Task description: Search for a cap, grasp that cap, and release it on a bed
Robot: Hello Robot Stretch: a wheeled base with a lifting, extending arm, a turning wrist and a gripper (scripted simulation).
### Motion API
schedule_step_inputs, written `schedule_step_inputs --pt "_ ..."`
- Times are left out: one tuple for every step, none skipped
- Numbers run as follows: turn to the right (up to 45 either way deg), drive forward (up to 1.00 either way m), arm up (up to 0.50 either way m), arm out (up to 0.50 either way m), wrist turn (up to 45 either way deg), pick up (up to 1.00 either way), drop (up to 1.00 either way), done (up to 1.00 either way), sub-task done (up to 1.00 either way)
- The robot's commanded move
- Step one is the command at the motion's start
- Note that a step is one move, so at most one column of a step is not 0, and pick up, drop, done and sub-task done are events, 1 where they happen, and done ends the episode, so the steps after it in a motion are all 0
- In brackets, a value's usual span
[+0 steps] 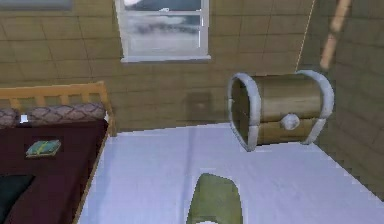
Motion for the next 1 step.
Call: schedule_step_inputs --pt "-6.0 0.0 0.0 0.0 0.0 0.0 0.0 0.0 0.0"
